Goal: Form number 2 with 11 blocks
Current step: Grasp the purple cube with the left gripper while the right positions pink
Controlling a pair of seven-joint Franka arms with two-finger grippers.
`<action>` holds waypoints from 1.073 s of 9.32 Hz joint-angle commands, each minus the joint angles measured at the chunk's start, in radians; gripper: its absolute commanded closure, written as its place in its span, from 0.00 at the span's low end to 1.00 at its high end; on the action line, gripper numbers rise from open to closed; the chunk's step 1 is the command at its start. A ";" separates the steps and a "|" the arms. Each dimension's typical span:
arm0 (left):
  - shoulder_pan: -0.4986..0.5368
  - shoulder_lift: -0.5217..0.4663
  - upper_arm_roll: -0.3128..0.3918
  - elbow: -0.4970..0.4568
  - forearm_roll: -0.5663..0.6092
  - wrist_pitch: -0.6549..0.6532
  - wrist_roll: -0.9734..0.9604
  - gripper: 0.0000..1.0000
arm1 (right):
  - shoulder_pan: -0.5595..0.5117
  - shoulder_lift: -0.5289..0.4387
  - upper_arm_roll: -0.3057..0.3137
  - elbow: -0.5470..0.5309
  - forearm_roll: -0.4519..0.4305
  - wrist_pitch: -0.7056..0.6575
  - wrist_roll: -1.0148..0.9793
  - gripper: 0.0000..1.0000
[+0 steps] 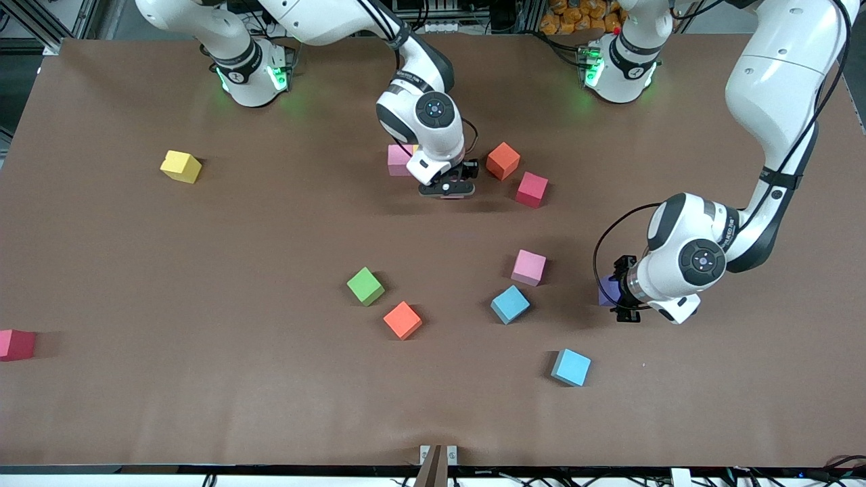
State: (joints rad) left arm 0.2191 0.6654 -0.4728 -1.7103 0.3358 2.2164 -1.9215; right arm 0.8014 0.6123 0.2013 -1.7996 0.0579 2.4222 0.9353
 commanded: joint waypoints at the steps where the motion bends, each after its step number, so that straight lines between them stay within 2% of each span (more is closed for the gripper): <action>1: 0.009 -0.003 0.003 -0.015 0.029 -0.009 -0.002 0.25 | 0.001 -0.003 0.001 -0.020 -0.007 0.018 0.010 1.00; 5: 0.025 -0.032 0.002 -0.035 0.035 -0.041 -0.002 0.25 | 0.004 0.006 0.001 -0.046 -0.012 0.075 0.010 1.00; 10: 0.039 -0.050 0.002 -0.037 0.035 -0.060 -0.004 0.25 | 0.006 0.012 0.001 -0.063 -0.012 0.077 0.010 1.00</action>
State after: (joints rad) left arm 0.2447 0.6489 -0.4672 -1.7171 0.3474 2.1733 -1.9215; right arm 0.8014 0.6148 0.2014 -1.8384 0.0568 2.4735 0.9350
